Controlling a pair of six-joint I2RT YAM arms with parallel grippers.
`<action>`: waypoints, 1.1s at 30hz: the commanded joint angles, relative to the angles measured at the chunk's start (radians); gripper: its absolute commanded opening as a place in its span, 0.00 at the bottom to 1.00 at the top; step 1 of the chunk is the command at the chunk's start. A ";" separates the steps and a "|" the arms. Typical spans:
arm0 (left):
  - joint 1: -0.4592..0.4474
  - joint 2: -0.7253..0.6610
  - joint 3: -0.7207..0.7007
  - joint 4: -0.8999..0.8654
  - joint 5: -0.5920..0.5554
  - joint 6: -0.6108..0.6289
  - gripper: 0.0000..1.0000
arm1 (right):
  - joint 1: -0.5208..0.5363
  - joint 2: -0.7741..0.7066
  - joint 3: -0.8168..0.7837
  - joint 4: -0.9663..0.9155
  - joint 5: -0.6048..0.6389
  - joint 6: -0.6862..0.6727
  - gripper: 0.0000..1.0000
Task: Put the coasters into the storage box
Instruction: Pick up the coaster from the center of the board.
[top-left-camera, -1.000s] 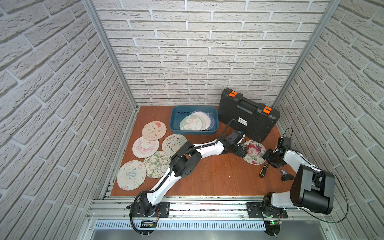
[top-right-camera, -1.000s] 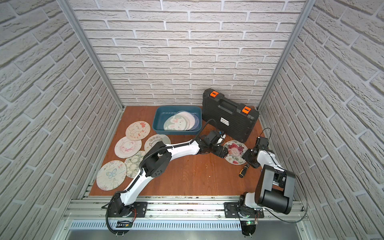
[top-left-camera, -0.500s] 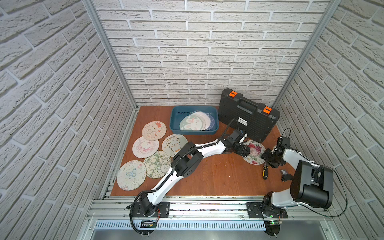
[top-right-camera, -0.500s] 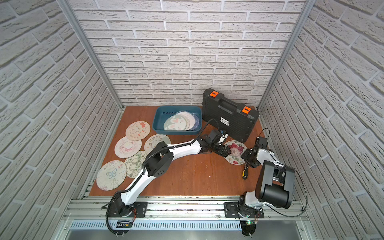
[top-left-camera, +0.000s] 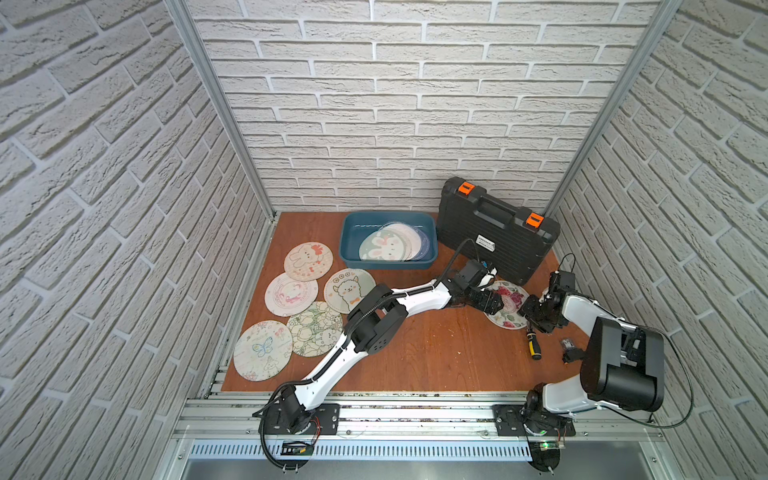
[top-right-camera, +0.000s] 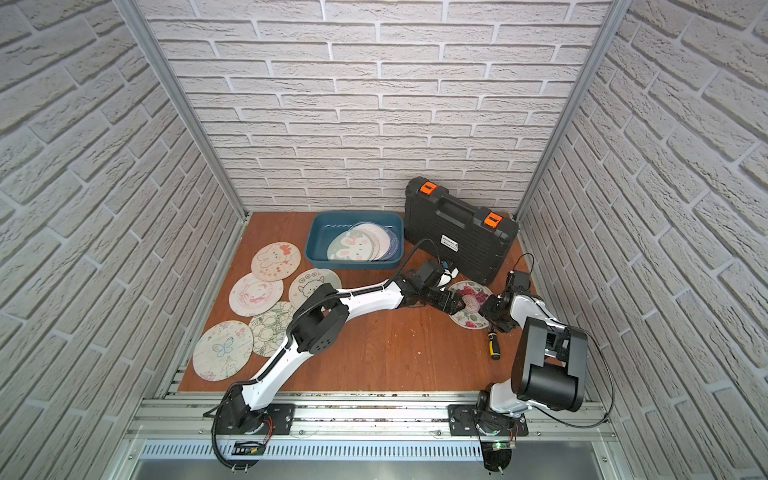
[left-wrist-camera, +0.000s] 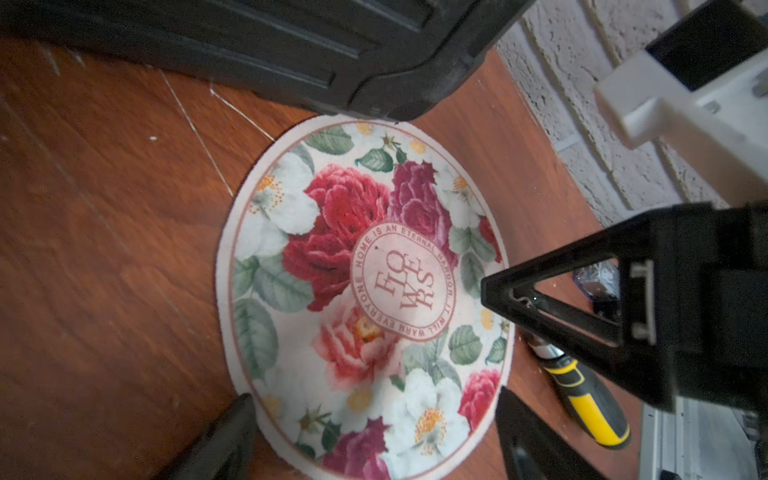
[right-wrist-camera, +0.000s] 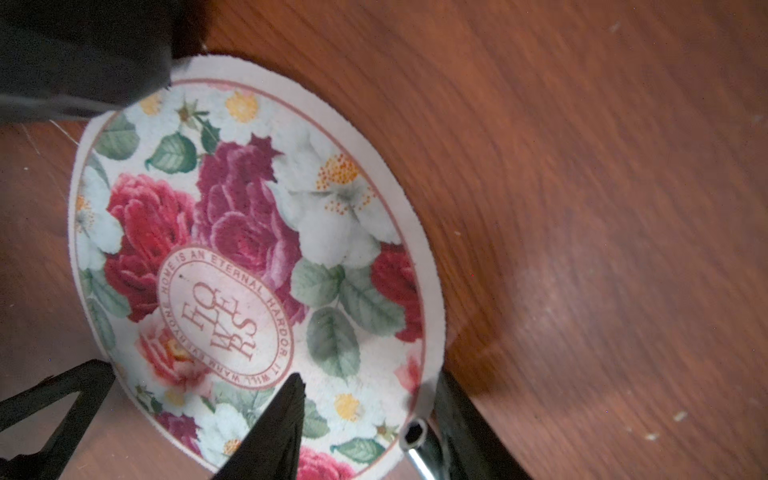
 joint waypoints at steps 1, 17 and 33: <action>-0.012 0.050 0.019 0.005 0.054 -0.021 0.86 | 0.017 0.028 0.015 0.035 -0.015 0.006 0.52; -0.013 0.085 0.078 0.045 0.123 -0.059 0.51 | 0.032 0.033 0.020 0.049 -0.021 0.003 0.52; -0.015 0.038 0.030 0.002 0.010 0.000 0.00 | 0.049 -0.009 0.020 0.038 -0.012 0.005 0.52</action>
